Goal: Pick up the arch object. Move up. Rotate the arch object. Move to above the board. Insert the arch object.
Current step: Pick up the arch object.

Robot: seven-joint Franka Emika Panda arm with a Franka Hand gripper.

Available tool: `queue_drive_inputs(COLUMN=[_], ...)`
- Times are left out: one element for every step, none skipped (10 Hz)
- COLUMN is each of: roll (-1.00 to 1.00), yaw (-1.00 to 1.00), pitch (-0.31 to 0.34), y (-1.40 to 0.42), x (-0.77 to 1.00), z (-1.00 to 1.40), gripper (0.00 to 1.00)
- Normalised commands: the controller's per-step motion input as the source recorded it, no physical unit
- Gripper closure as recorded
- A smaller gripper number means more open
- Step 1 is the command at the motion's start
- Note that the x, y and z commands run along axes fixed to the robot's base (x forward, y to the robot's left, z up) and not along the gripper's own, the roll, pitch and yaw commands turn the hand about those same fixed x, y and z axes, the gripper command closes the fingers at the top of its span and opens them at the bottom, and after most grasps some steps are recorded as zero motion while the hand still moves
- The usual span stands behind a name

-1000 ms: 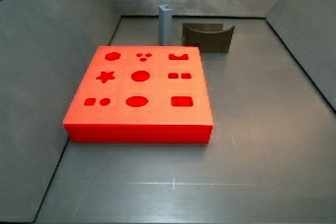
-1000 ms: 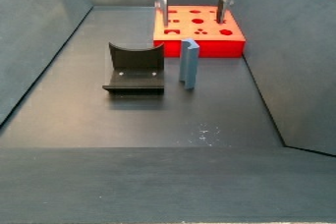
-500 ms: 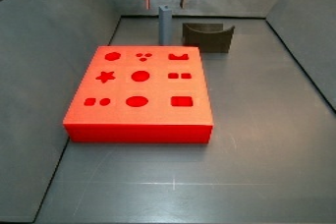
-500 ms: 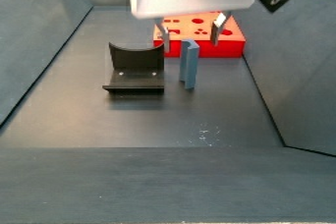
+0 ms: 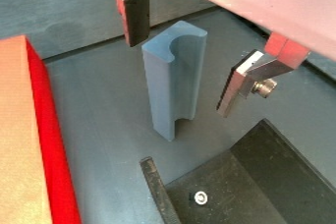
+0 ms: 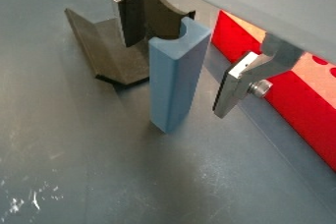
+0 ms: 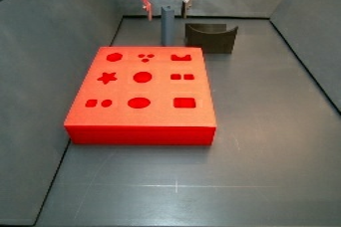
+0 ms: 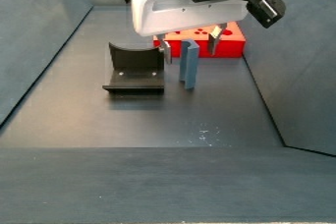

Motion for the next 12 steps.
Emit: queue_drive_inputs(roll=[0.24, 0.07, 0.19, 0.46, 0.12, 0.0, 0.0, 0.0, 0.0, 0.0, 0.0, 0.0], yaw=[0.3, 0.08, 0.0, 0.0, 0.0, 0.0, 0.0, 0.0, 0.0, 0.0, 0.0, 0.0], pitch=[0.041, 0.0, 0.043, 0.201, 0.086, 0.0, 0.0, 0.0, 0.0, 0.0, 0.0, 0.0], y=[-0.07, 0.0, -0.03, -0.07, -0.02, 0.0, 0.0, 0.0, 0.0, 0.0, 0.0, 0.0], x=[0.0, 0.0, -0.11, -0.16, 0.0, 0.0, 0.0, 0.0, 0.0, 0.0, 0.0, 0.0], z=[-0.14, -0.01, 0.0, 0.02, 0.03, 0.0, 0.0, 0.0, 0.0, 0.0, 0.0, 0.0], gripper=[0.0, 0.0, 0.0, 0.0, 0.0, 0.0, 1.0, 1.0, 1.0, 1.0, 1.0, 1.0])
